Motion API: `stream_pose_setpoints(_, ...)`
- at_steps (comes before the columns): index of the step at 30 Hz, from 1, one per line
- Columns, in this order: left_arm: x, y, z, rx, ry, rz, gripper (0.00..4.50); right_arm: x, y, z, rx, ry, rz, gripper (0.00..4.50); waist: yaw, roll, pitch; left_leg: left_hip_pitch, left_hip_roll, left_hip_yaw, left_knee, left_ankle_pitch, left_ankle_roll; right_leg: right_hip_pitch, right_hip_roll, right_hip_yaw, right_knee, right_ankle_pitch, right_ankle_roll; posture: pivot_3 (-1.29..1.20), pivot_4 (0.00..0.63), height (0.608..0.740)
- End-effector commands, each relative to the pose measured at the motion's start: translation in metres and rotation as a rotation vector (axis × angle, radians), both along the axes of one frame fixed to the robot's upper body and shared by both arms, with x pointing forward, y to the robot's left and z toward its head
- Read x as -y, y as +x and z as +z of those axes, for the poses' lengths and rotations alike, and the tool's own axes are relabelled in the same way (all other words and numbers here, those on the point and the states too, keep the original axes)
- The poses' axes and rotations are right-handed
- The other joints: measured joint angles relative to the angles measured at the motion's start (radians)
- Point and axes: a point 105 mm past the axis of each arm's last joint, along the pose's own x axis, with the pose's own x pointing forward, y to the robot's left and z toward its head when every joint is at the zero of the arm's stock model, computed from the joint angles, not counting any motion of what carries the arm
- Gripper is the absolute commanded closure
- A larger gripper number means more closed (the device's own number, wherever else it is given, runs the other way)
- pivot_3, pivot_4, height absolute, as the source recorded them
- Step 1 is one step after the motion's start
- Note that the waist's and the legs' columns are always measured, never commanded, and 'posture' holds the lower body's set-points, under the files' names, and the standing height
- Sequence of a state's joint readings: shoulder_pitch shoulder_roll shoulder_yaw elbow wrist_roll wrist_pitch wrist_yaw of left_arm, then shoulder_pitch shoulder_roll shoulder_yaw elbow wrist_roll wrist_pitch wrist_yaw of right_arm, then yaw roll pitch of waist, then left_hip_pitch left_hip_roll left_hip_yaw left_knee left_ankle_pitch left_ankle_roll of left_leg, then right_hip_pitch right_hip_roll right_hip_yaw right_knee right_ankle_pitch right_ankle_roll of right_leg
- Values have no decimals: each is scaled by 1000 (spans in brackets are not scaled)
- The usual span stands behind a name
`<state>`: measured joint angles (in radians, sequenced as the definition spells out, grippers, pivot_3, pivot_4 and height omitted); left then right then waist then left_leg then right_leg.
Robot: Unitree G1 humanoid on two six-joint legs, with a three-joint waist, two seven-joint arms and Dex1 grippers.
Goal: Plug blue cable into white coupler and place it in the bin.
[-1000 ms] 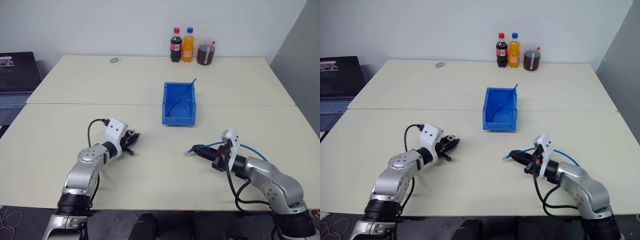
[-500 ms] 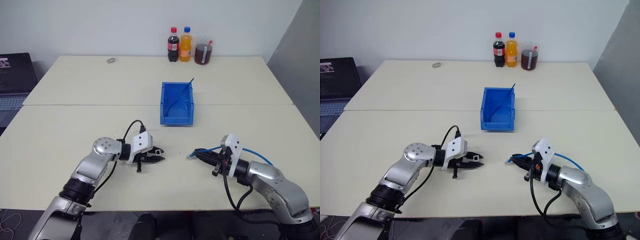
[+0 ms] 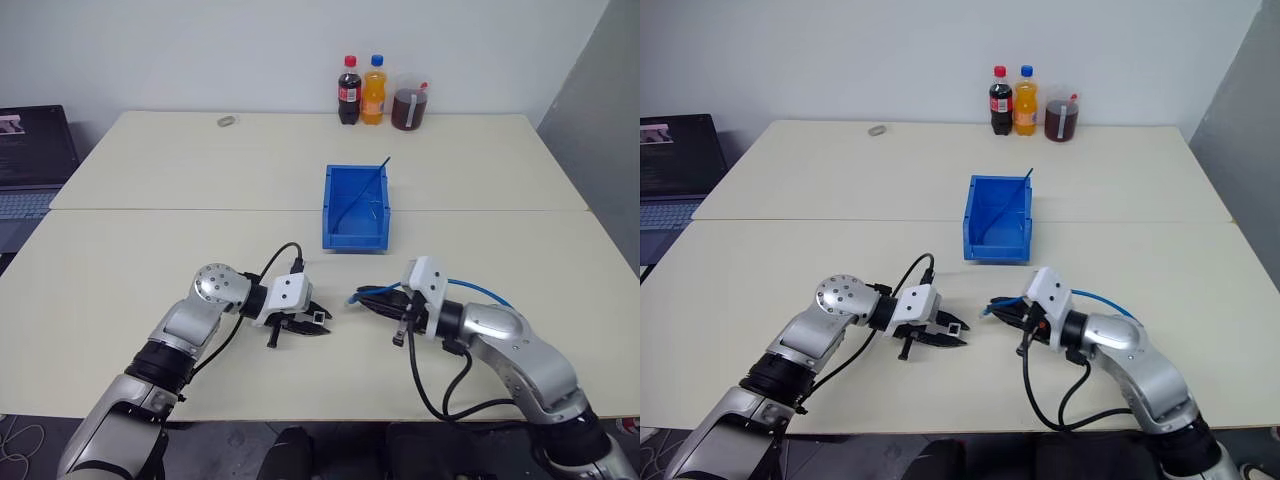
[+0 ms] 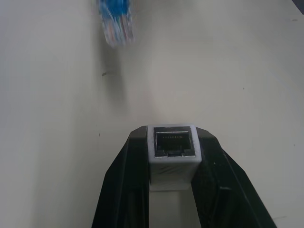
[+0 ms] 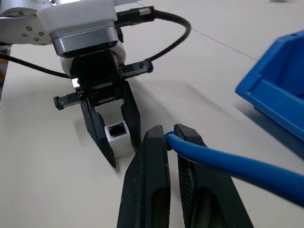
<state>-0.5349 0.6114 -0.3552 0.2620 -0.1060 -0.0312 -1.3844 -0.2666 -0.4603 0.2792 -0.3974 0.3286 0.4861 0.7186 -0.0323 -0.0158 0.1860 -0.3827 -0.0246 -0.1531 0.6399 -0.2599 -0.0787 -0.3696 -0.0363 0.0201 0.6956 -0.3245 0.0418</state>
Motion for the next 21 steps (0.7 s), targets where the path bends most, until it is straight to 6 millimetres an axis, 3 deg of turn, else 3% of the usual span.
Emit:
stream_pose_setpoints(1, -2, -7, -20, -67, 71, -23, 3693, -13, -4, 7, 83, -27, 93, 4500, 1, 0, 0, 0, 0, 0, 0, 0, 0, 0, 0, 0, 0, 0, 0, 0, 150, 740)
stream_pose_setpoints(9, -1, -6, -21, -84, 79, -36, 3693, -28, -7, 3, 118, -73, 180, 4500, 0, 0, 0, 0, 0, -1, 1, 0, 0, 1, 0, -1, 1, 0, 0, 0, 150, 740)
stream_pose_setpoints(21, 1, -8, -23, -99, 79, -44, 3693, -30, -3, -12, 138, -177, 179, 4500, 0, 1, -1, 0, 0, -2, 2, 0, 0, 1, 0, -1, 1, 0, 0, 0, 150, 740)
